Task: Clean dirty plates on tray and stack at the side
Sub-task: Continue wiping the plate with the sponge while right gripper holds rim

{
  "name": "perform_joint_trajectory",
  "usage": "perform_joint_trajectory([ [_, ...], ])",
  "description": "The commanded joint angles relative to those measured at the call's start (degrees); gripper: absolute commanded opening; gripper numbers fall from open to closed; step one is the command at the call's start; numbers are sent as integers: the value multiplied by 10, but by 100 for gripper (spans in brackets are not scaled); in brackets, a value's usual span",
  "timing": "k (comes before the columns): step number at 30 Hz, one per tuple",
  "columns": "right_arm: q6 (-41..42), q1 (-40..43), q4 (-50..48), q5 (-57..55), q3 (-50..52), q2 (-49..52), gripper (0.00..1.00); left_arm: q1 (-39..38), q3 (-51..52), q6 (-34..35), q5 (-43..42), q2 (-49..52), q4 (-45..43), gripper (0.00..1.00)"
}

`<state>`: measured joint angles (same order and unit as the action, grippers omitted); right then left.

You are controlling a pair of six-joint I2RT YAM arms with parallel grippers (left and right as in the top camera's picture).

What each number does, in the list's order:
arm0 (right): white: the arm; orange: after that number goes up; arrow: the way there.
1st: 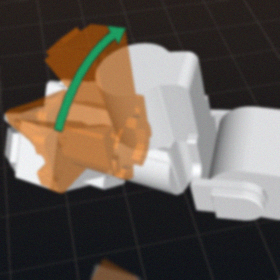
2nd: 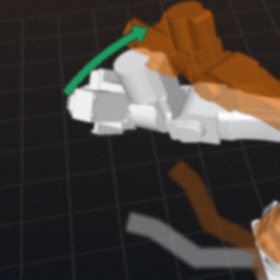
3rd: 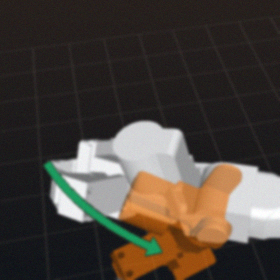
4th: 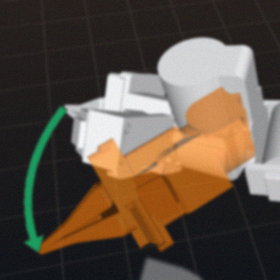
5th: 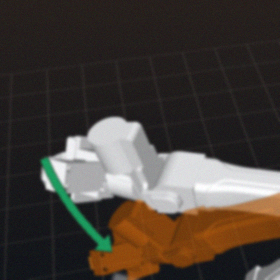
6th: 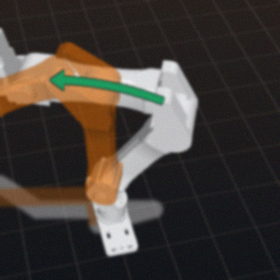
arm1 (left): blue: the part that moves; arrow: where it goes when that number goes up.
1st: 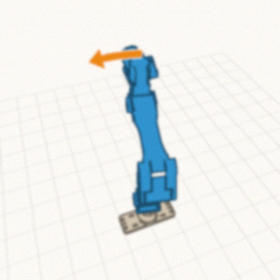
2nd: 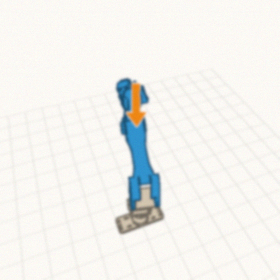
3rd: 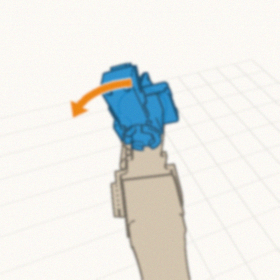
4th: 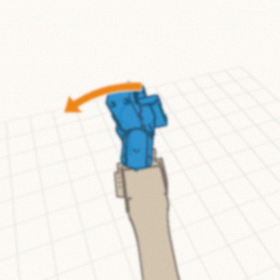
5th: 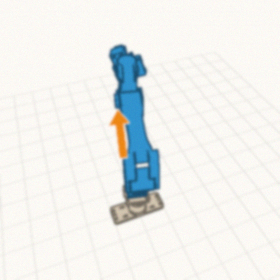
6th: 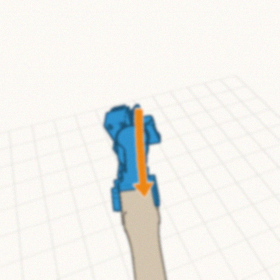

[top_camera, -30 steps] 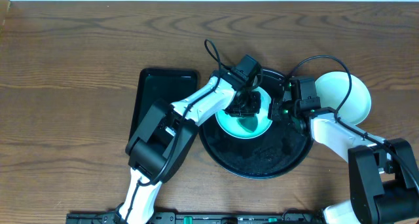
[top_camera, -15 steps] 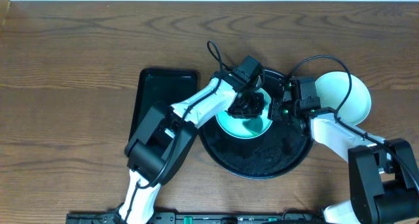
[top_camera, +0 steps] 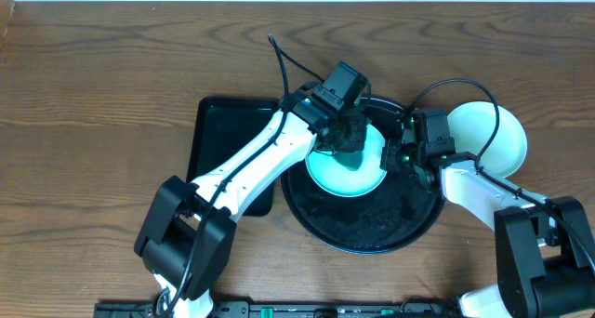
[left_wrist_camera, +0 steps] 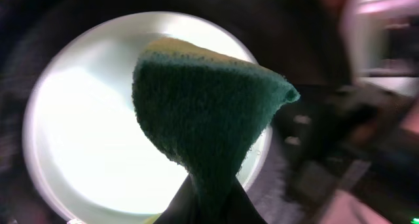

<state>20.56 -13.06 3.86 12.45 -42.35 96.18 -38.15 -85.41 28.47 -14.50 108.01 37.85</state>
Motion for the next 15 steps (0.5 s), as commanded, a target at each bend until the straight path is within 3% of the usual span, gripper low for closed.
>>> perform_joint_trajectory([
  [1,6,-5,-3,13,2,2,1,2,1,-10,83,5,12,7],
  [15,6,-5,-2,13,2,2,1,3,5,-10,145,60,15,8],
])
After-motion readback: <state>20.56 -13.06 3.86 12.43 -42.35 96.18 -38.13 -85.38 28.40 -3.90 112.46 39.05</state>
